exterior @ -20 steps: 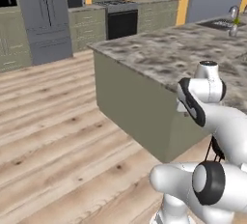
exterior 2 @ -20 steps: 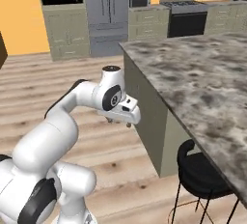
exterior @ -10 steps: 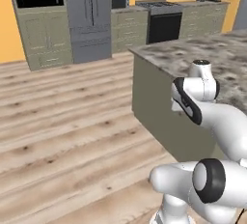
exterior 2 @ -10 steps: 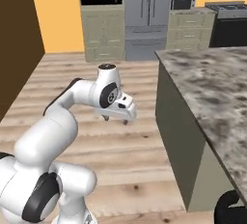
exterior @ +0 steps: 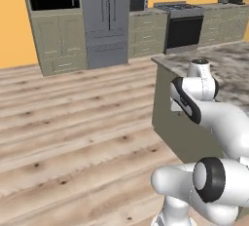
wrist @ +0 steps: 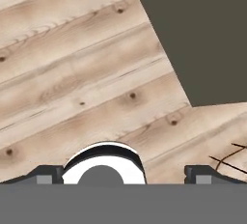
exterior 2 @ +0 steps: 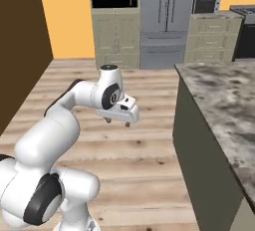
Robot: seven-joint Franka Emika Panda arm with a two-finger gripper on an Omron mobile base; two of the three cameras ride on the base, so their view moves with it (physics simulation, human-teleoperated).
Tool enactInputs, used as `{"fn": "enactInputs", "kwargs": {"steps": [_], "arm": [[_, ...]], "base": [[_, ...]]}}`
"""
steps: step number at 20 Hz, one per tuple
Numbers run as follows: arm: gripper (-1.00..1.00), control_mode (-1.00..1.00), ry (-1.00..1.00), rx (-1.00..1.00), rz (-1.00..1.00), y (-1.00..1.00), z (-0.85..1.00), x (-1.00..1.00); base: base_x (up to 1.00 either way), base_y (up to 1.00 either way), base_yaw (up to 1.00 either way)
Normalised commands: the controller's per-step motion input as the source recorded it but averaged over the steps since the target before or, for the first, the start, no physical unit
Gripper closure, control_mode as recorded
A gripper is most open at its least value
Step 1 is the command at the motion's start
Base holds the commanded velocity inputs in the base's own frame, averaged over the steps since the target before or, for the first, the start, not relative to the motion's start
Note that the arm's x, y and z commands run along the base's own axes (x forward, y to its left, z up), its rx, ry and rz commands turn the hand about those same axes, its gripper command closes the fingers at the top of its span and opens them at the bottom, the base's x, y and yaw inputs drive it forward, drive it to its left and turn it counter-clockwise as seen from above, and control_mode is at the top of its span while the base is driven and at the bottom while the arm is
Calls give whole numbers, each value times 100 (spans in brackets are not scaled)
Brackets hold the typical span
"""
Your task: Place the drinks on the dining counter in a tight cluster.
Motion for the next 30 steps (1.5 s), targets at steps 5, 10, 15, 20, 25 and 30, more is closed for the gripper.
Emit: {"fn": "enactInputs", "kwargs": {"steps": [5, 10, 15, 20, 25, 30], "arm": [[-100, 100, 0, 0, 0, 0, 0, 0], [-100, 100, 0, 0, 0, 0, 0, 0], [-100, 100, 0, 0, 0, 0, 0, 0], [-100, 100, 0, 0, 0, 0, 0, 0], [-100, 100, 0, 0, 0, 0, 0, 0], [-100, 100, 0, 0, 0, 0, 0, 0]], "base": [[87, 0, 5], [86, 0, 6], [86, 0, 6], [87, 0, 4], [84, 0, -1], [69, 0, -15]]}}
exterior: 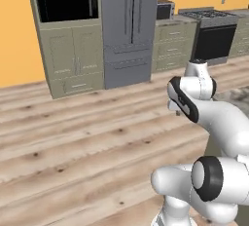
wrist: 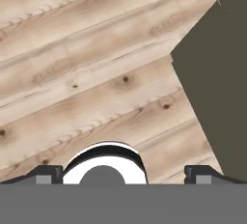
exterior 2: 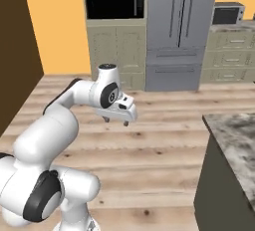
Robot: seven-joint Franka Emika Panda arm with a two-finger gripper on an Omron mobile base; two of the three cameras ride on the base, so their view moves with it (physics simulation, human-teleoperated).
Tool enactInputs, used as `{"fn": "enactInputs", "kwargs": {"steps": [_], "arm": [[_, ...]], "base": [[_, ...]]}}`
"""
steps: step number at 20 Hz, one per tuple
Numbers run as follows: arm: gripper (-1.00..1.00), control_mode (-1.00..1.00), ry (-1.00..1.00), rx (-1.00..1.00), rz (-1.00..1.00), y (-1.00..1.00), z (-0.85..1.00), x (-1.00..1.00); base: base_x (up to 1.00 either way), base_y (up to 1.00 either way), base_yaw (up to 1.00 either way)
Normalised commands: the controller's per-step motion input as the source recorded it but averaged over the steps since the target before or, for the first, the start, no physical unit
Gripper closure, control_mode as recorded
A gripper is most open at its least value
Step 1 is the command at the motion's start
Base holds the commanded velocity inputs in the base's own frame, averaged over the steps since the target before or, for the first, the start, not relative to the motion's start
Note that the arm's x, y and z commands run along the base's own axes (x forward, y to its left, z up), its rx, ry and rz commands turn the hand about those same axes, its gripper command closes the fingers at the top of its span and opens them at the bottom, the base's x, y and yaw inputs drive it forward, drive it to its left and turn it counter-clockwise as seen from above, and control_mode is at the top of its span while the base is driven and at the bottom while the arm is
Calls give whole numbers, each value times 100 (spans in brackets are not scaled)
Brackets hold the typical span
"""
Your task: Place the drinks on the dining counter in a tight cluster.
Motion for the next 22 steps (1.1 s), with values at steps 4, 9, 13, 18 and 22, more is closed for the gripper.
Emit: {"fn": "enactInputs", "kwargs": {"steps": [4, 9, 13, 18, 22], "arm": [[-100, 100, 0, 0, 0, 0, 0, 0], [-100, 100, 0, 0, 0, 0, 0, 0], [-100, 100, 0, 0, 0, 0, 0, 0], [-100, 100, 0, 0, 0, 0, 0, 0], [-100, 100, 0, 0, 0, 0, 0, 0]], "base": [[67, 0, -18], [64, 0, -21], [63, 0, -23], [63, 0, -23], [62, 0, -25]]}}
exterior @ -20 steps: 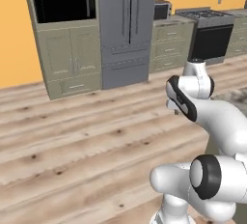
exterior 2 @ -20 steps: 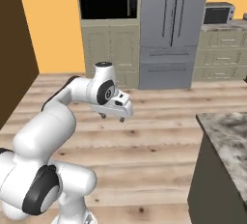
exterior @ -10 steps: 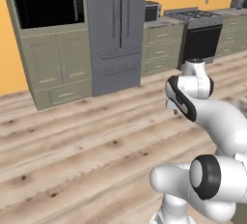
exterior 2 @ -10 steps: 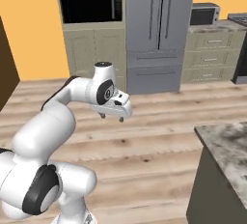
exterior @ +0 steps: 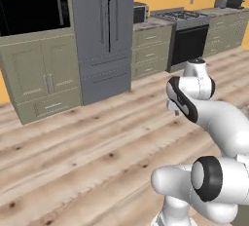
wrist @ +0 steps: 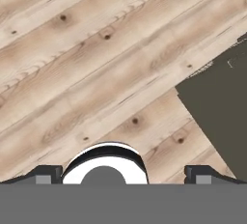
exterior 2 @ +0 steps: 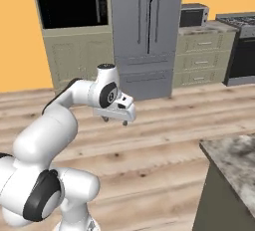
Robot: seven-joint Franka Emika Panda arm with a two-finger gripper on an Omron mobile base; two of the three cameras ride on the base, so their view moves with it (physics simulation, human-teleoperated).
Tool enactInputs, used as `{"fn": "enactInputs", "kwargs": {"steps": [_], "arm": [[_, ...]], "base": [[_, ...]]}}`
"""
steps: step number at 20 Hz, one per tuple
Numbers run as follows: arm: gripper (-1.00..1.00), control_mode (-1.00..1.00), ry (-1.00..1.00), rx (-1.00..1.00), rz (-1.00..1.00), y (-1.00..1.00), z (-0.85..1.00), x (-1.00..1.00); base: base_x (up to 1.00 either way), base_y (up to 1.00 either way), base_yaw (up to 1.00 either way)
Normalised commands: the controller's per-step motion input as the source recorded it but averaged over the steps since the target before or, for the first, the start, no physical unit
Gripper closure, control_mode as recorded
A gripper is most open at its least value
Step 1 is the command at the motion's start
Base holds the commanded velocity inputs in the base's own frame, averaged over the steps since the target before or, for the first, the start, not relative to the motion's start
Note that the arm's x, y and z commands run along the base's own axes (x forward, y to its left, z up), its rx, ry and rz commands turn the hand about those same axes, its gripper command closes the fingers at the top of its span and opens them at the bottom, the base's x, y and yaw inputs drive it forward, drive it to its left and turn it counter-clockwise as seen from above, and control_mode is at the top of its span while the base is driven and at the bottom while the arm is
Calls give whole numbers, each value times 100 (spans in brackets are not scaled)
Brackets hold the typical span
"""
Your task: Place the drinks on the dining counter in a tight cluster.
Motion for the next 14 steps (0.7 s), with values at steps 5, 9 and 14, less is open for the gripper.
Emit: {"fn": "enactInputs", "kwargs": {"steps": [5, 9, 14], "arm": [[-100, 100, 0, 0, 0, 0, 0, 0], [-100, 100, 0, 0, 0, 0, 0, 0], [-100, 100, 0, 0, 0, 0, 0, 0]], "base": [[64, 0, -26], [64, 0, -25], [60, 0, -30]]}}
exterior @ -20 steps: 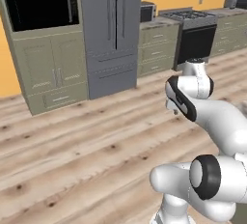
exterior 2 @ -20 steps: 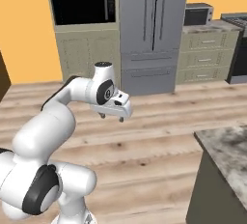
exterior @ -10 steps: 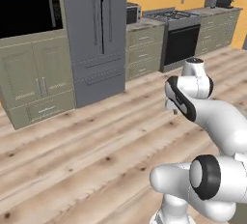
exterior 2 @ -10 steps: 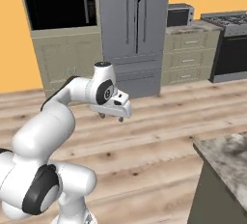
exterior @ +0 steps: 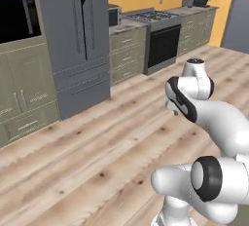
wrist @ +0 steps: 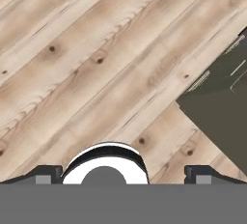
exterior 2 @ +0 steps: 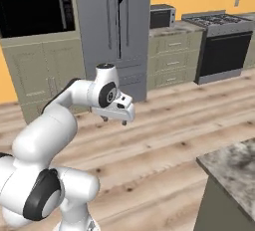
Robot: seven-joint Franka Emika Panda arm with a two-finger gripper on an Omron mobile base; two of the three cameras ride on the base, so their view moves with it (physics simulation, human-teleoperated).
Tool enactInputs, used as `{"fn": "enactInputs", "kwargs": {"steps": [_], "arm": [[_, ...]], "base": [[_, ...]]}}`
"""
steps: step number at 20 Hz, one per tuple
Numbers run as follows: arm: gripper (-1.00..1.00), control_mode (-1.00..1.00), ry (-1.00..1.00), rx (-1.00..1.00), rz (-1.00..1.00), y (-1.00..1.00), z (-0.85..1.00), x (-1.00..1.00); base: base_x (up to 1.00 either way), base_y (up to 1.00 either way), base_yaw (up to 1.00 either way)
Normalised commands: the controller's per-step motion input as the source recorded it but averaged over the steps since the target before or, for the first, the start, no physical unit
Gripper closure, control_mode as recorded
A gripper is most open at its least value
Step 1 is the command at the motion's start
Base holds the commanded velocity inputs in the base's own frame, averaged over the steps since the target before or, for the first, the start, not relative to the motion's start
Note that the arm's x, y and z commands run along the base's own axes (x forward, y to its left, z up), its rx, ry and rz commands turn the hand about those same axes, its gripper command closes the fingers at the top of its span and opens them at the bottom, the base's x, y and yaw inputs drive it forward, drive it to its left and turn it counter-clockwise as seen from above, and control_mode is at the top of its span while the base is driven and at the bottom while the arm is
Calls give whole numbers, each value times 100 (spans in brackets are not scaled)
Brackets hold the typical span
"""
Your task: Place the drinks on the dining counter in a tight cluster.
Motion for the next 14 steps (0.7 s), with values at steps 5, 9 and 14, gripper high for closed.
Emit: {"fn": "enactInputs", "kwargs": {"steps": [5, 9, 14], "arm": [[-100, 100, 0, 0, 0, 0, 0, 0], [-100, 100, 0, 0, 0, 0, 0, 0], [-100, 100, 0, 0, 0, 0, 0, 0]], "base": [[57, 0, -33], [59, 0, -32], [62, 0, -30]]}}
